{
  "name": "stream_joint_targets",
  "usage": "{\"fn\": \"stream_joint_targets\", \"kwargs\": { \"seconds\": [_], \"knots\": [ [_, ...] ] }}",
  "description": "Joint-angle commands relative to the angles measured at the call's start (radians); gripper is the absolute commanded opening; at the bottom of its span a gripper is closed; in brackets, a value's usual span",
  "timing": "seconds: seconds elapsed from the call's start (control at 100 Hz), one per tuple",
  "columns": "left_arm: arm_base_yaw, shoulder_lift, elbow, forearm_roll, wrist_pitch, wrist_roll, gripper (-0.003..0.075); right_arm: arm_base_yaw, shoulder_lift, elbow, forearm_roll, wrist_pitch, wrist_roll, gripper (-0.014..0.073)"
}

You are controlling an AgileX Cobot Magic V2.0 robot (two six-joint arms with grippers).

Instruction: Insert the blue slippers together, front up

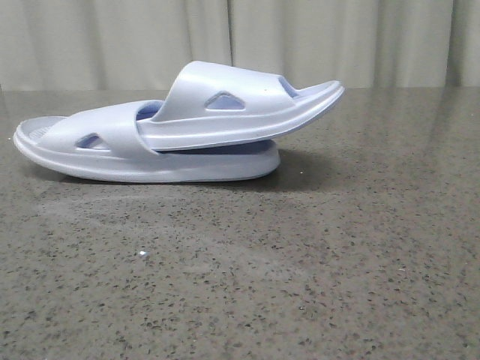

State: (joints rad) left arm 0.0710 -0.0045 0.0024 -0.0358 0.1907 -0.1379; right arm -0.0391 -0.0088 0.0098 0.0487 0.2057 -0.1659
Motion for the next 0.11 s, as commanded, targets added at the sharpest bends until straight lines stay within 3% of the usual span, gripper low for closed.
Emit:
{"fn": "stream_joint_targets", "kwargs": {
  "seconds": [0.0, 0.1],
  "knots": [
    [0.002, -0.028, 0.009, -0.001, -0.073, -0.009, 0.0015, -0.008, -0.022, 0.022, -0.011, -0.087, 0.004, -0.0079],
    [0.002, -0.028, 0.009, -0.001, -0.073, -0.009, 0.0015, -0.008, -0.022, 0.022, -0.011, -0.087, 0.004, -0.0079]
  ]
}}
